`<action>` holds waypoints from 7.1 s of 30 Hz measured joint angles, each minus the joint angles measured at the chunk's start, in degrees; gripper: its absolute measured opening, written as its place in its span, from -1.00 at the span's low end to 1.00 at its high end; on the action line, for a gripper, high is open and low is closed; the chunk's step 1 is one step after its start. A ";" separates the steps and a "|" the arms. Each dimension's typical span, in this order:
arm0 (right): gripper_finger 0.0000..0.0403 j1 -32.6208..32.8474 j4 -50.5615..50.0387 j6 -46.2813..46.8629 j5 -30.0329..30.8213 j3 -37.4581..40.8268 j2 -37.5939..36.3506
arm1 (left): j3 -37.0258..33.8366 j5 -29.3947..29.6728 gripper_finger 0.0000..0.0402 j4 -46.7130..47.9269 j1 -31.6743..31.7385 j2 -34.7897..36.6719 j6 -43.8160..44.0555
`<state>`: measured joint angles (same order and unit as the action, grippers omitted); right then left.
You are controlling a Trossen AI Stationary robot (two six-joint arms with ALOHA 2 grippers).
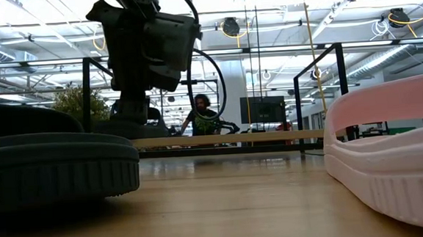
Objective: Pick and place slides into the shelf
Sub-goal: Put the left black slipper on the shelf, then put the black slipper on the shelf
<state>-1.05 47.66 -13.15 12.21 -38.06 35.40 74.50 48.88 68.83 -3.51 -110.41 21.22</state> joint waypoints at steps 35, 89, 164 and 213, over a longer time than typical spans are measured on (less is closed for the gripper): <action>-0.37 0.01 -0.85 0.39 0.00 0.00 0.00 | -0.06 -5.32 -0.25 -2.32 -0.17 2.80 -1.85; -0.37 -0.01 -1.20 0.00 0.17 0.00 1.22 | 3.97 -13.18 -0.25 -10.93 -6.84 16.04 -8.61; -0.37 28.32 8.93 11.32 -20.15 -10.21 22.05 | 20.29 -28.46 -0.26 0.39 -51.85 8.17 81.85; -0.37 32.55 -11.99 1.97 -14.95 -25.18 26.93 | 36.70 -20.40 -0.25 -11.75 -41.11 1.04 60.08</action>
<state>31.51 35.67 -11.18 -2.74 -63.24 62.33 111.20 28.48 57.08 -44.62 -109.37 81.31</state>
